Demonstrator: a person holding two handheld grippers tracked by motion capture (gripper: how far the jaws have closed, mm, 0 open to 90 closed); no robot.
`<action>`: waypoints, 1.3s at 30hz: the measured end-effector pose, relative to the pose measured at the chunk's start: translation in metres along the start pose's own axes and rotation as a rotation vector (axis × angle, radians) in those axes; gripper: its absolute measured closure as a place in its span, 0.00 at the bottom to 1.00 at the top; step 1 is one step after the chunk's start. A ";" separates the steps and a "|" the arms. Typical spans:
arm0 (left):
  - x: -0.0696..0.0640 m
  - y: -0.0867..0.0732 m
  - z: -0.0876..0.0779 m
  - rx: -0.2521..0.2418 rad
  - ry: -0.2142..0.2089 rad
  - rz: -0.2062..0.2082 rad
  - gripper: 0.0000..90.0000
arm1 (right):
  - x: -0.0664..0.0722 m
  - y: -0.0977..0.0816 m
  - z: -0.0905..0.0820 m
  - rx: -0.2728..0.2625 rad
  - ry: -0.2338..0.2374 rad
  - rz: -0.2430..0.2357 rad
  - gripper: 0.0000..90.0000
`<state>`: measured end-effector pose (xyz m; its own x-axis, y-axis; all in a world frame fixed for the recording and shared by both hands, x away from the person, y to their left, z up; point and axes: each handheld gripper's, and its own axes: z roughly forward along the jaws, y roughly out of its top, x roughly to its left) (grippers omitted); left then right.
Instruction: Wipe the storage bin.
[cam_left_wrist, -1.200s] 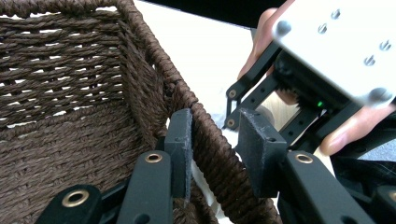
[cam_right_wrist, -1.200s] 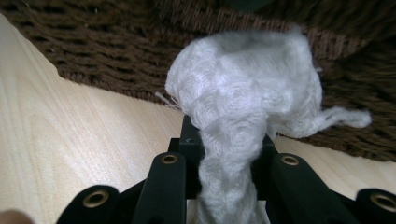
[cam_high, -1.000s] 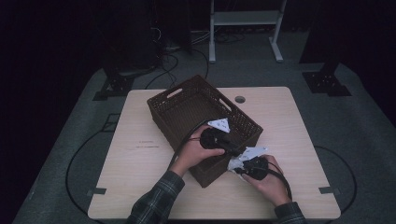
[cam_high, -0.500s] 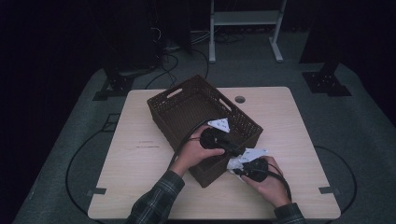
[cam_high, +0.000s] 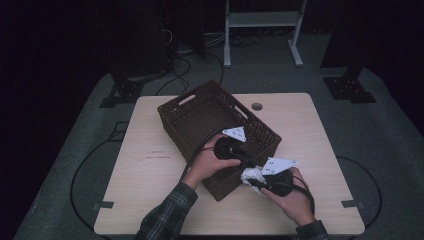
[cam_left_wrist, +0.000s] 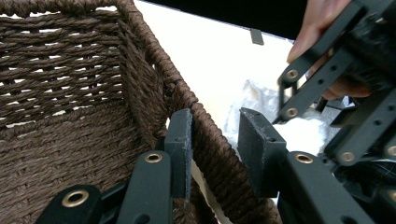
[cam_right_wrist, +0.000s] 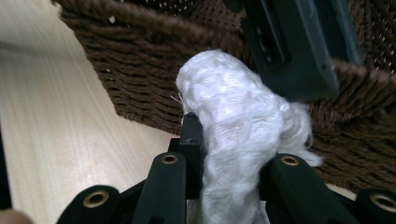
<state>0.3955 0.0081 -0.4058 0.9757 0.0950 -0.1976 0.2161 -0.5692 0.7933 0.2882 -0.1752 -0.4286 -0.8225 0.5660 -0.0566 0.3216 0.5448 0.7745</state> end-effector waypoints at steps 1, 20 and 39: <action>0.000 0.000 0.000 -0.001 -0.001 -0.001 0.72 | 0.002 0.002 -0.002 0.000 -0.006 -0.009 0.82; 0.000 0.000 0.000 0.004 -0.001 0.003 0.72 | 0.004 0.005 -0.006 -0.008 0.010 -0.031 0.82; 0.000 0.000 0.000 0.009 0.002 0.004 0.72 | 0.001 -0.011 0.037 0.129 0.009 -0.032 0.82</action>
<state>0.3952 0.0080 -0.4057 0.9766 0.0947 -0.1933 0.2121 -0.5765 0.7891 0.3014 -0.1582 -0.4601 -0.8373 0.5417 -0.0736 0.3526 0.6381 0.6845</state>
